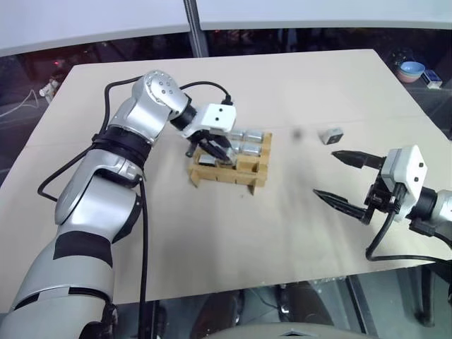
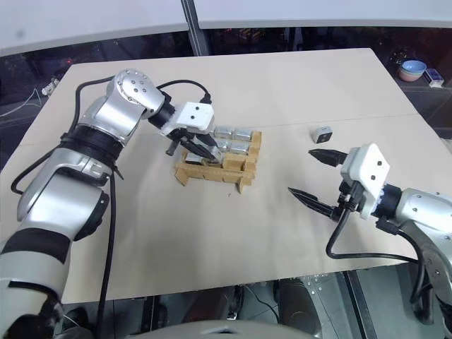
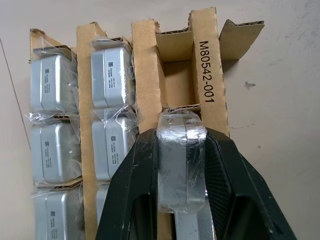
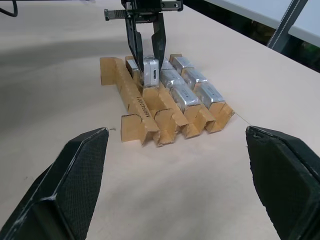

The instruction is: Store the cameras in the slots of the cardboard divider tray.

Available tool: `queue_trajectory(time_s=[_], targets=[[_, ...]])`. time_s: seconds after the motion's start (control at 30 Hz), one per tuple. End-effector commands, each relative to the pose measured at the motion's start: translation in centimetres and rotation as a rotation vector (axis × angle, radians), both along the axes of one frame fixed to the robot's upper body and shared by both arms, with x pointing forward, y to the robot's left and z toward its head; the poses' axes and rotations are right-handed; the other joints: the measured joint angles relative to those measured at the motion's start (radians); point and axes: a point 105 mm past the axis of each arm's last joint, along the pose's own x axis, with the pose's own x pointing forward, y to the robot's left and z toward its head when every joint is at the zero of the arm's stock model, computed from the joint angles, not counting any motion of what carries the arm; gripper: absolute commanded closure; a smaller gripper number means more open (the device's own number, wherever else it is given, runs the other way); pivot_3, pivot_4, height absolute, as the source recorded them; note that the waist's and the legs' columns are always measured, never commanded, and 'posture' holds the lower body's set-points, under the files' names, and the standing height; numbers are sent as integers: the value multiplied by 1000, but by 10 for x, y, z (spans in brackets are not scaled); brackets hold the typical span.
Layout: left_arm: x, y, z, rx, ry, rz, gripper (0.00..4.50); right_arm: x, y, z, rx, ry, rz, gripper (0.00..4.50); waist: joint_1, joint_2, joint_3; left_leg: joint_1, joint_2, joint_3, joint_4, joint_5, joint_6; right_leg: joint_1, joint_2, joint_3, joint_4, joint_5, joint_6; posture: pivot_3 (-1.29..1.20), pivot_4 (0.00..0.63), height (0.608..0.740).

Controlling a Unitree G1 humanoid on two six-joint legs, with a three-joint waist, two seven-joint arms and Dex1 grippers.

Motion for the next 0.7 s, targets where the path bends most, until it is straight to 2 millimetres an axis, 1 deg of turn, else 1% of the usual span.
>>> queue_trajectory(time_s=[0.03,0.2,0.43,0.57,0.7], targets=[[-2,15,-9,63,34,28,3803,-5,3,7,-12,-46,20,129,-1,0,0,0,0,0,0,0,0,0,0,0,0,0,0,0,150,740],[-3,16,-10,63,37,31,3803,-6,4,7,-9,-45,23,129,-3,0,0,1,0,0,0,0,0,0,1,2,0,0,0,0,150,740],[1,15,-2,34,27,53,3803,-5,3,7,-12,-46,22,129,-3,0,0,1,0,0,0,0,0,0,1,2,1,0,0,0,150,740],[2,19,1,40,17,65,3803,-5,3,6,-15,-46,22,129,-3,0,0,1,0,0,0,0,0,0,1,3,1,0,0,0,150,740],[2,21,-1,43,21,67,3803,-4,3,6,-16,-47,21,129,-3,0,0,2,0,0,0,0,0,0,1,3,1,0,0,0,150,740]])
